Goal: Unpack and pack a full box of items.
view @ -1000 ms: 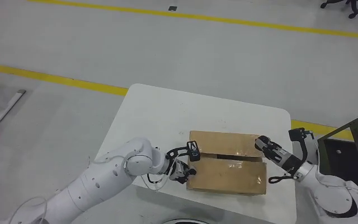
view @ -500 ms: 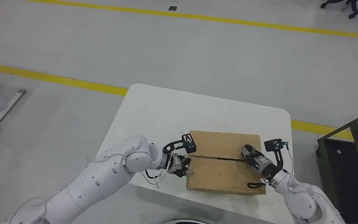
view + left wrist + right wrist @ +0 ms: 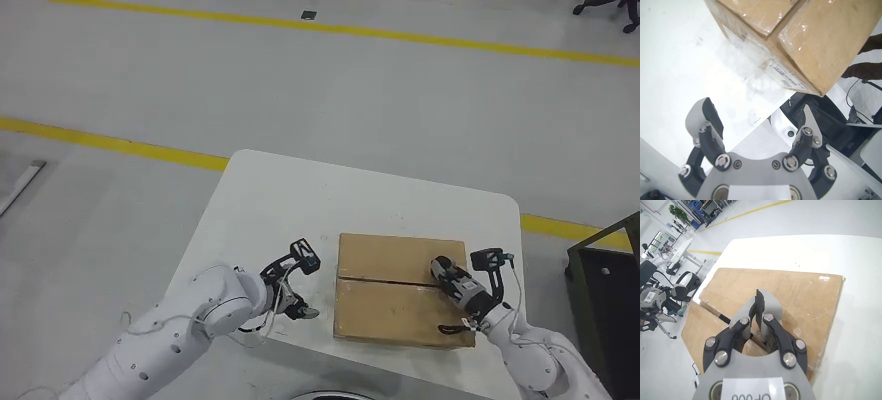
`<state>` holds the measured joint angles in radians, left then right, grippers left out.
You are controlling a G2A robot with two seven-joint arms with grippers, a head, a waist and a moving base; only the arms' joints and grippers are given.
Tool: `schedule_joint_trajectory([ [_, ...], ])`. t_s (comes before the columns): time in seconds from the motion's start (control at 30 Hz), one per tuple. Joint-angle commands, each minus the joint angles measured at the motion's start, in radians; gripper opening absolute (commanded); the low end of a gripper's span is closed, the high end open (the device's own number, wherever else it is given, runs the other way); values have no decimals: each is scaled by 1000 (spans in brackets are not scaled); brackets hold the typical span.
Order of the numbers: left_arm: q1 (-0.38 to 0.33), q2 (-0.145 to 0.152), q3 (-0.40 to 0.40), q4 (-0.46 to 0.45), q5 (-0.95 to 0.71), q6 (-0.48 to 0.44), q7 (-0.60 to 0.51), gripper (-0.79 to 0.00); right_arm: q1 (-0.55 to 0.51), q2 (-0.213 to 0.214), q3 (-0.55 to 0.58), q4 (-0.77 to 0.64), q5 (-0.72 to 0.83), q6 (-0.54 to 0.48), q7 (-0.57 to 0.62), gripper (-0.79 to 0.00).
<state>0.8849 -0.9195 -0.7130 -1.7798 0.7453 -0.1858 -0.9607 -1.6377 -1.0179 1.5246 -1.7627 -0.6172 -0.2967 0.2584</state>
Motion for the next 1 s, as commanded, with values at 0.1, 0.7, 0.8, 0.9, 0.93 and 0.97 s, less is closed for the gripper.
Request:
schedule_joint_trajectory([
  [0.1,17,3,-25,-14,2,-7,7,0,-37,0,27,-57,-4,-56,-46,-785],
  [0.7,32,-3,-19,4,105,18,52,0,-75,-11,-19,-20,-205,-49,-138,-785],
  [0.8,29,-16,11,24,182,38,80,0,-69,-13,-23,-10,-207,-46,-139,-785],
  [0.9,26,-33,41,70,214,47,133,0,-66,-14,-23,-5,-200,-45,-134,-785],
  [0.93,23,-39,50,84,221,46,151,0,-65,-15,-23,-5,-198,-44,-133,-785],
  [0.97,21,-46,60,95,218,35,173,0,-65,-15,-22,-5,-196,-45,-131,-785],
])
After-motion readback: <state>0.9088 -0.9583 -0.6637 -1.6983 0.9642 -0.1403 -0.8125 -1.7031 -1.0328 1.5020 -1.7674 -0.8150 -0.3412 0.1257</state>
